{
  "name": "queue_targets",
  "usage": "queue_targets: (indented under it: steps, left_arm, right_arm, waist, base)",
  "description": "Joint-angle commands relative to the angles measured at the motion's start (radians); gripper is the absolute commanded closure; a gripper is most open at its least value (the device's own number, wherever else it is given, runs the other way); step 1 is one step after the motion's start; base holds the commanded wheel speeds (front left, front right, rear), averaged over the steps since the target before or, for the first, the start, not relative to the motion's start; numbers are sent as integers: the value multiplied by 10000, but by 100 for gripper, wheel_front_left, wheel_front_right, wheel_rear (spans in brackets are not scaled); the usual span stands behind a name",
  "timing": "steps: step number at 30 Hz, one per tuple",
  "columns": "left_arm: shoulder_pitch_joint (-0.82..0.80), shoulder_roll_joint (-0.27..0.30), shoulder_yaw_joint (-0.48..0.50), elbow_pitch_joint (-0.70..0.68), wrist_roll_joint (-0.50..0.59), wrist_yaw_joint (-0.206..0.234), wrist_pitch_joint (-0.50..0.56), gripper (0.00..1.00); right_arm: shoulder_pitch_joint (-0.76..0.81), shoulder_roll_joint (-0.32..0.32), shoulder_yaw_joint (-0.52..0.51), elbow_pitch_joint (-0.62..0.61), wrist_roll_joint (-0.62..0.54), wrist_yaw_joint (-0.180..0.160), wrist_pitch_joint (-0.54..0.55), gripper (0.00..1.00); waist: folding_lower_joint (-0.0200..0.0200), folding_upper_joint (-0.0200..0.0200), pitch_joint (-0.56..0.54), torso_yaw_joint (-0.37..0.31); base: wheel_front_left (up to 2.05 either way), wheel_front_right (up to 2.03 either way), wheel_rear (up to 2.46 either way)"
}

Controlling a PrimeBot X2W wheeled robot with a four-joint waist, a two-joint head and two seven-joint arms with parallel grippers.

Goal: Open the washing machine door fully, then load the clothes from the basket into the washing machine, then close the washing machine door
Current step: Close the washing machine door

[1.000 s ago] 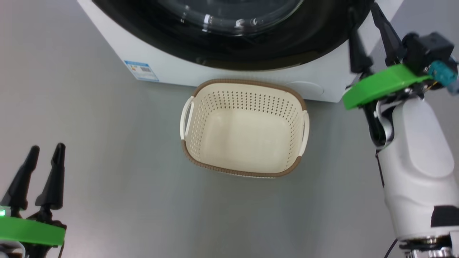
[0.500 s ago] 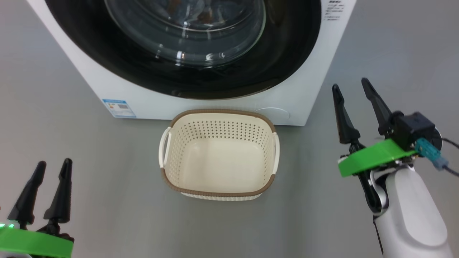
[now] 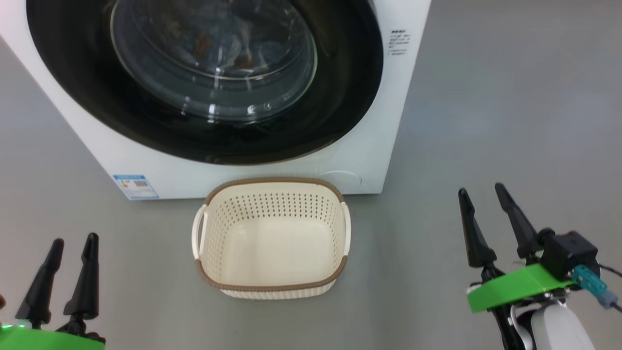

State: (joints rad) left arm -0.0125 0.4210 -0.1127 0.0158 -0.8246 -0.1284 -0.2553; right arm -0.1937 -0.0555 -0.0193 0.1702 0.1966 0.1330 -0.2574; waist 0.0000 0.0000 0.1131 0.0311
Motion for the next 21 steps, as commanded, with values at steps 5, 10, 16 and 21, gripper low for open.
queue_targets:
  steps: [5, 10, 16, 21]
  left_arm:
    - [-56, 122, 553, -165, 267, -23, -65, 0]
    - [31, -48, 562, -77, 387, -23, -65, 0]
    - [129, -222, 612, -34, 488, -23, -65, 0]
    - [186, -298, 617, -67, 534, -23, -65, 0]
  right_arm:
    - [549, 53, 224, -448, 179, -23, -44, 0]
    - [991, 53, 247, -580, 96, -23, -44, 0]
    - [1397, 53, 337, -739, 78, -23, -44, 0]
    - [1485, 53, 379, -748, 160, -23, -44, 0]
  waist:
    - [0, 0, -427, -232]
    - [0, 0, -647, -262]
    - [0, 0, -785, -281]
    - [0, 0, -861, -298]
  base:
    - [0, 0, 0]
    - [0, 0, 0]
    - [0, 0, 0]
    - [0, 0, 0]
